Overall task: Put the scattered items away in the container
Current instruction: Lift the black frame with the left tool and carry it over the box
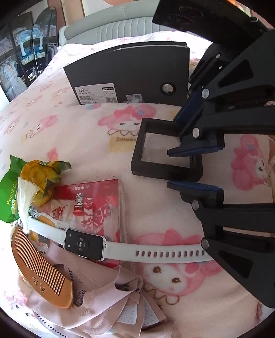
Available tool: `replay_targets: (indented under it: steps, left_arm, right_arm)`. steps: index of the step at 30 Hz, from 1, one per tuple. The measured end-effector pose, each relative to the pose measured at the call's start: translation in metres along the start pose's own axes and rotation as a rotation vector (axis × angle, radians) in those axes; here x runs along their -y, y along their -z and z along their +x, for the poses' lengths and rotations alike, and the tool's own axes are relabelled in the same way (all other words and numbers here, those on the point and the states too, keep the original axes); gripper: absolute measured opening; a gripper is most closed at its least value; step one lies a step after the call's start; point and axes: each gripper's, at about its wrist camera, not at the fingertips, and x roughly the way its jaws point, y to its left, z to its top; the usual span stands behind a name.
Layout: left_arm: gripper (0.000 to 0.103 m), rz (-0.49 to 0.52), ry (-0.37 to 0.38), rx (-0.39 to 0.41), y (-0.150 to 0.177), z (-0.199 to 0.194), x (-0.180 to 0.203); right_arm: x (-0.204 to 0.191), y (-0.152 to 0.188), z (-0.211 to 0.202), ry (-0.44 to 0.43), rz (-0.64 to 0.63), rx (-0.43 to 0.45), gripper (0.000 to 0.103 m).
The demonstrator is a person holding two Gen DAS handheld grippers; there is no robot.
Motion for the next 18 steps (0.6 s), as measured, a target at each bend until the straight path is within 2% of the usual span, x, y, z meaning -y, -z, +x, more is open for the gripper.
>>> replay_targets:
  steps: [6, 14, 18]
  left_arm:
    - [0.02, 0.017, 0.113, 0.068, 0.021, -0.038, 0.011]
    - [0.02, 0.097, 0.061, 0.164, 0.044, -0.08, 0.066]
    - [0.02, 0.124, 0.072, 0.208, 0.045, -0.098, 0.096]
  right_arm:
    - [0.003, 0.006, -0.043, -0.042, -0.009, 0.064, 0.021]
    - [0.008, 0.009, -0.113, -0.124, -0.026, 0.209, 0.021]
    - [0.02, 0.01, -0.139, -0.139, -0.041, 0.268, 0.021]
